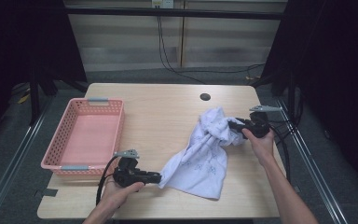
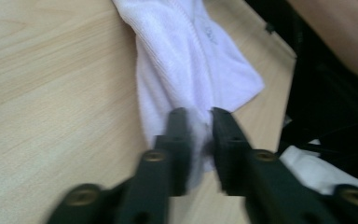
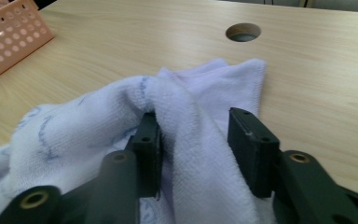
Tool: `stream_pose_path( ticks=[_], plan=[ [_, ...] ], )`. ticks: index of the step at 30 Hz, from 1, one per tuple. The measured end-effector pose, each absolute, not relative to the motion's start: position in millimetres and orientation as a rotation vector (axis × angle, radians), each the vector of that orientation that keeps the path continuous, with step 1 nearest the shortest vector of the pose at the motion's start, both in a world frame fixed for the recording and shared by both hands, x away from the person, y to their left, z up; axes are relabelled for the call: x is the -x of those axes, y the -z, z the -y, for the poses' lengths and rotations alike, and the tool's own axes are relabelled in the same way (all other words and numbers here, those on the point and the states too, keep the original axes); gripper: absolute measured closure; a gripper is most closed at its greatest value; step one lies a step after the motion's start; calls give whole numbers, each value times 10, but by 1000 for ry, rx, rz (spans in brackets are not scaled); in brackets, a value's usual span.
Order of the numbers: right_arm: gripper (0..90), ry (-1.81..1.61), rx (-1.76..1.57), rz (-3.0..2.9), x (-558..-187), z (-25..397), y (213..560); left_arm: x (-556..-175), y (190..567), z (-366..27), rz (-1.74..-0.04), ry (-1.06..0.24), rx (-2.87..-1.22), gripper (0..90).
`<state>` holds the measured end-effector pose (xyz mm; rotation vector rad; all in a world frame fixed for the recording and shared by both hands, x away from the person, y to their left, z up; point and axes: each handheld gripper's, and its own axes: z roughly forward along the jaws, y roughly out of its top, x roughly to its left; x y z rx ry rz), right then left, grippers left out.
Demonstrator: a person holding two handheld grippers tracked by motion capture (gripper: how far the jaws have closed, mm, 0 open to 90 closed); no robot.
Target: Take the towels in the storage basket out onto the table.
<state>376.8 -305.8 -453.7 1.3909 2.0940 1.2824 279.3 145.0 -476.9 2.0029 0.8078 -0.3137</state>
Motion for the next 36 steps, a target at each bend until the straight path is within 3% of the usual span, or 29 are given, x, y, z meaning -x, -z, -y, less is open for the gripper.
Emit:
stream_pose_path(
  ticks=[4,8,11,16,19,23,30,33,36],
  plan=[
    [410,-1268,-1364,-2086,-3621,3006,4453,-2832,4671,-1448,-802,239,-1987,600],
    [368,-1331,-1364,-2031,-3476,3131,4260,-2889,4616,-1372,-780,211,-1990,579],
    [389,-1321,-1338,-2046,-3299,3123,4193,-2861,4629,-1232,-713,221,-2035,649],
    [535,-1356,-1277,-2173,-2897,2955,4321,-2783,4701,-1074,-624,223,-2131,713],
    [564,-1347,-1268,-2297,-2742,2835,4528,-2813,4788,-1048,-639,217,-2166,637],
    [511,-1278,-1291,-2414,-2711,2693,4853,-2852,4892,-1021,-657,165,-2201,582],
    [476,-1183,-1225,-2492,-2777,2552,5014,-2864,4945,-976,-645,98,-2209,507],
    [553,-1146,-1166,-2497,-2730,2498,5010,-2816,4939,-956,-621,-2,-2258,572],
    [733,-1132,-1138,-2514,-2683,2489,5003,-2782,4911,-953,-609,-89,-2319,762]
  ],
)
